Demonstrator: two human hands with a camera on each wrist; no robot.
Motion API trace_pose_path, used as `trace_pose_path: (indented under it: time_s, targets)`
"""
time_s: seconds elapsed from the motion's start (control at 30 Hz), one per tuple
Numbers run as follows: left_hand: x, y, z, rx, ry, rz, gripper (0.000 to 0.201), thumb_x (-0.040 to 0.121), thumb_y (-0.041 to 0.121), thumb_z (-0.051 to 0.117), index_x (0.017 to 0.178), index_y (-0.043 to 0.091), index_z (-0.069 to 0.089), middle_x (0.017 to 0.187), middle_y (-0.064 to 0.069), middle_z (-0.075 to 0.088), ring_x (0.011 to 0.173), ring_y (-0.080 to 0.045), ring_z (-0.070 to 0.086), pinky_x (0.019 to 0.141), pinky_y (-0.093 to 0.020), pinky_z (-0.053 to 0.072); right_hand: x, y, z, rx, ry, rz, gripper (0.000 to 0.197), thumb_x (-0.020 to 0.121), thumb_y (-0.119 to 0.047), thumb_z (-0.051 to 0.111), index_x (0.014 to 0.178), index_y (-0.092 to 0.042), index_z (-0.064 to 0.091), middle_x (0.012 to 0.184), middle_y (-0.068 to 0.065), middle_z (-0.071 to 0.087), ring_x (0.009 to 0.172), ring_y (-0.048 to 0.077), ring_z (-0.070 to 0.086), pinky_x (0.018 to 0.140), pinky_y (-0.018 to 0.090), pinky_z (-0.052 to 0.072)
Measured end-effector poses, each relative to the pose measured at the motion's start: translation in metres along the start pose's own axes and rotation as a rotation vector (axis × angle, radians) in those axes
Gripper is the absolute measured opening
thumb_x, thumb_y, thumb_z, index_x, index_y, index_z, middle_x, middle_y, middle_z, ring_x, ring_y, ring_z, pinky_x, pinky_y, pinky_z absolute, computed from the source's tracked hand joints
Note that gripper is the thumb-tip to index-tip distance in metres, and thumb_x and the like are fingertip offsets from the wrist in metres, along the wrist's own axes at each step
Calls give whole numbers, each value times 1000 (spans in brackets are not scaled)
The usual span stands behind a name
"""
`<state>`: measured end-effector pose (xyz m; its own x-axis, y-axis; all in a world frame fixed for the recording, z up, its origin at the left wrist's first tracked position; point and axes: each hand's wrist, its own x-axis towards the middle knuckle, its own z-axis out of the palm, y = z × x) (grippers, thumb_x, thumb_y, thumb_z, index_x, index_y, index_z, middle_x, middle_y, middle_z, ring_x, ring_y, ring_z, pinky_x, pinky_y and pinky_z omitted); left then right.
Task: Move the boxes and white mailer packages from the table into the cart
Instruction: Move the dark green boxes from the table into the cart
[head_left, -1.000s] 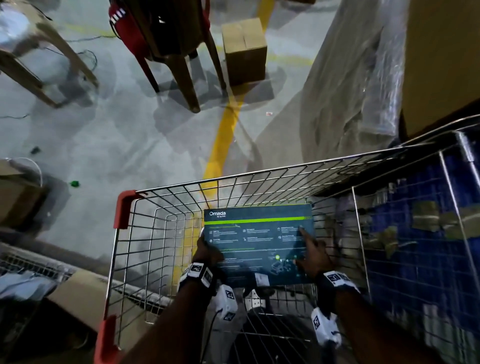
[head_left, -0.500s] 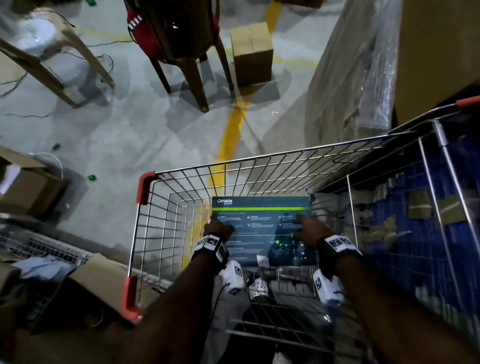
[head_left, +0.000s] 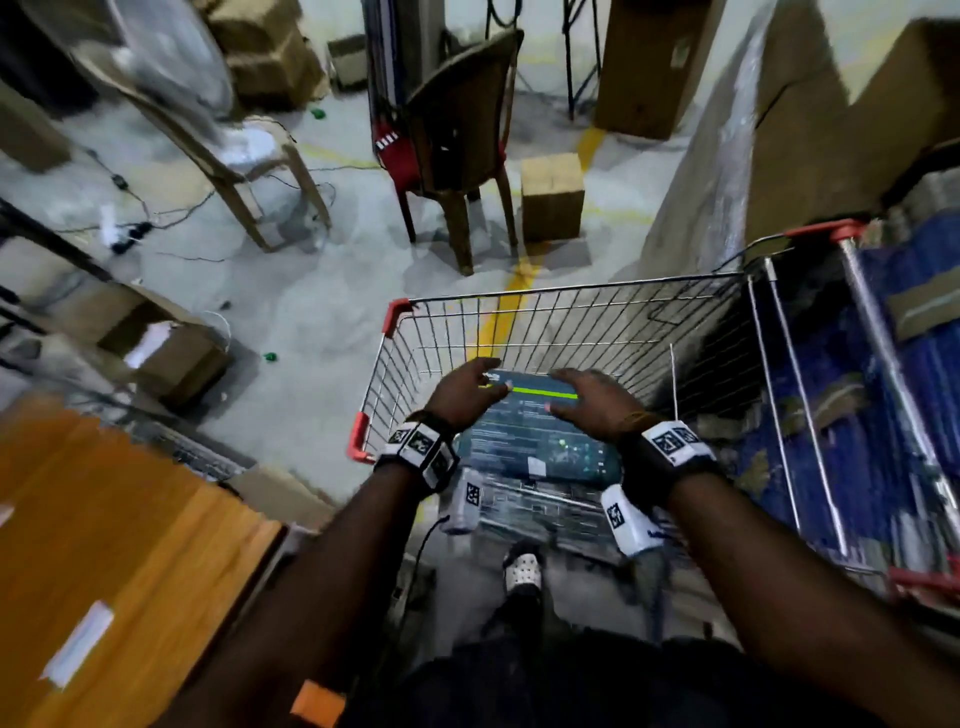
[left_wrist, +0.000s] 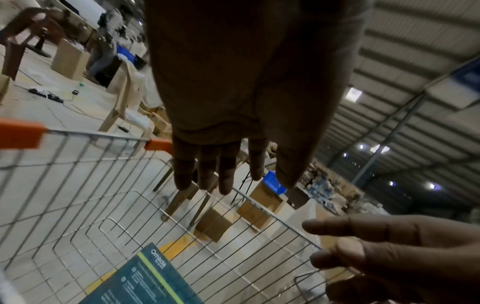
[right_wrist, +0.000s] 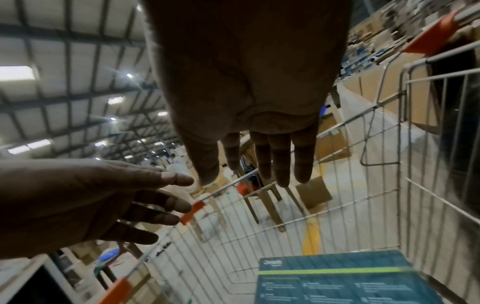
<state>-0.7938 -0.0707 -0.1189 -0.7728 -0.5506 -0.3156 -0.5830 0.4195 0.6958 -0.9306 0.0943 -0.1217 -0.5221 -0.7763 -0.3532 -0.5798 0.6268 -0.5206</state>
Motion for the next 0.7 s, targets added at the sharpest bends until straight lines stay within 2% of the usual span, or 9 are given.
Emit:
trace_pose_path:
  time_s: [0.1,0.17,0.23,0.27,0.33,0.4,0.5,0.6,0.7]
  targets:
    - [-66,-3,-13,-57,166,44,36,89,32,67,123,20,63,104,-4,69,98,-18,64,76,-23,43,-45,-33,-1,48,105,-80,52,90,-38,64,137,-20,52,133,13,56,123,29,52,99,33,40]
    - [-111,-17,-20,-109,247,36,30,88,33,68,116,23,66,98,-2,70,94,-16,66,86,-29,49,-72,-55,7,110,184,-131,46,87,-35,68,129,-21,59,124,11,62,115,28,58,96,35,46]
    - [-153,-32,-26,-136,294,18,28,85,36,67,111,24,68,96,-2,71,92,-13,66,96,-35,48,-95,-76,20,215,242,-159,39,83,-31,72,120,-22,65,111,9,67,105,26,63,92,37,49]
    - [-174,-40,-29,-120,309,0,28,86,36,67,110,24,68,97,-2,72,92,-12,66,97,-33,47,-105,-89,28,264,249,-180,36,82,-27,73,117,-20,67,105,7,67,99,24,64,90,36,50]
    - [-211,-54,-34,-74,354,-34,25,87,33,67,110,23,69,100,0,72,95,-13,66,90,-29,47,-122,-114,45,300,217,-233,31,82,-23,74,112,-19,68,100,5,67,91,21,65,86,35,51]
    - [-245,-67,-40,-90,396,-53,24,87,32,67,110,23,70,100,3,71,93,-11,64,86,-29,48,-134,-138,65,299,157,-279,30,81,-25,73,111,-24,67,99,6,68,88,22,65,85,39,53]
    - [-295,-85,-54,-103,468,-93,23,91,29,66,111,19,68,94,2,68,86,-11,63,73,-23,42,-148,-179,93,265,84,-360,29,82,-29,72,110,-28,65,94,7,66,84,24,66,81,43,54]
    - [-340,-108,-65,-116,552,-163,21,91,28,63,110,21,68,84,5,64,78,-11,58,63,-19,36,-163,-220,120,223,44,-441,30,83,-27,73,112,-23,65,97,4,66,84,20,64,82,38,53]
    - [-384,-136,-80,-149,620,-249,22,90,28,61,110,24,68,85,5,65,78,-10,57,62,-20,37,-177,-261,149,207,-41,-550,31,83,-24,71,114,-22,64,98,4,65,85,18,64,82,37,53]
